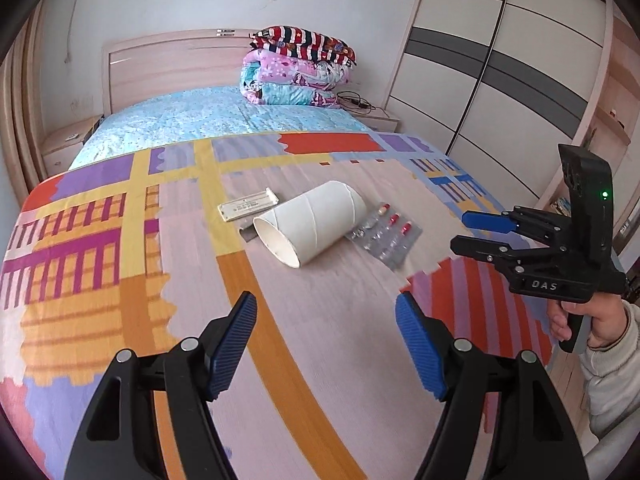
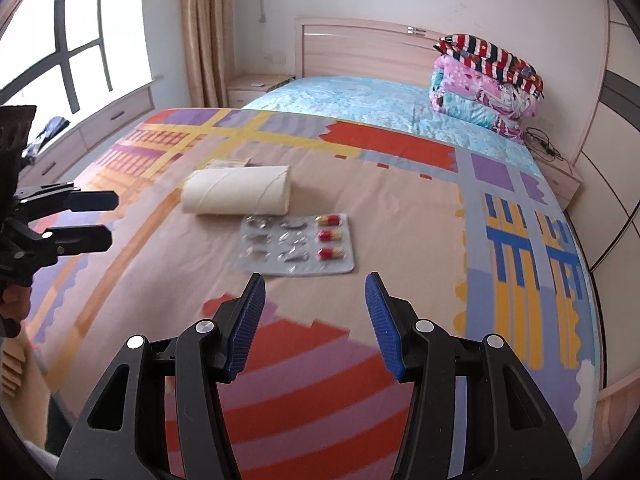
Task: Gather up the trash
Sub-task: 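Grasp the cardboard tube with the left tool while the right tool grasps the pill blister pack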
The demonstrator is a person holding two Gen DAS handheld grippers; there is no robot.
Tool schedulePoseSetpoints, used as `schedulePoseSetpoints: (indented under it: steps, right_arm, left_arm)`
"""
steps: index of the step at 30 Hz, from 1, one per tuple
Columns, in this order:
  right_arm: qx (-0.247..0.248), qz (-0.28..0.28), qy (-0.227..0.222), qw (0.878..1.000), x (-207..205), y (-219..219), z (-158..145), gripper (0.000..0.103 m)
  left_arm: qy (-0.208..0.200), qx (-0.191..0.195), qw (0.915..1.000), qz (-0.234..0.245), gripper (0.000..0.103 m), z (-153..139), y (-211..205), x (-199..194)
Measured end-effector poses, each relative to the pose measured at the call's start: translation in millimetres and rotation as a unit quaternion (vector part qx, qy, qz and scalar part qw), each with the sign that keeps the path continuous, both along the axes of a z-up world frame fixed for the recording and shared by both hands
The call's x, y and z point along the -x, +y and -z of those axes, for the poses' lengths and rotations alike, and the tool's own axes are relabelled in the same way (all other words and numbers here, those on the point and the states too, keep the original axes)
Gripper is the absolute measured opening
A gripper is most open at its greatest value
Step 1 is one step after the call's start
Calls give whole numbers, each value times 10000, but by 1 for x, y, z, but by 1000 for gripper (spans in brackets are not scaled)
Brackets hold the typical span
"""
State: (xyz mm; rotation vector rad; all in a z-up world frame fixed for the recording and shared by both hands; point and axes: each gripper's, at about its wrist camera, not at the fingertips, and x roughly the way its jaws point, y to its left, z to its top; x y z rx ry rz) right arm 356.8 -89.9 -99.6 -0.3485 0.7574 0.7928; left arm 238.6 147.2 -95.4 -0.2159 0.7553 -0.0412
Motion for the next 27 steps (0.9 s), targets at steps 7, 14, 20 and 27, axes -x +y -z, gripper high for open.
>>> schedulePoseSetpoints:
  steps: [7, 14, 20, 27]
  right_arm:
    - [45, 56, 248, 9997, -24, 14, 15, 41]
    - [104, 105, 326, 9994, -37, 24, 24, 41]
    - [27, 107, 397, 9992, -43, 27, 26, 40]
    - [-110, 54, 550, 9984, -44, 24, 29, 25]
  left_arm:
    - [60, -34, 10000, 14, 69, 7, 8, -22]
    - [248, 186, 9995, -18, 53, 22, 20, -46]
    - [241, 277, 9993, 43, 46, 25, 21, -57]
    - [232, 399, 9989, 105, 28, 29, 17, -67]
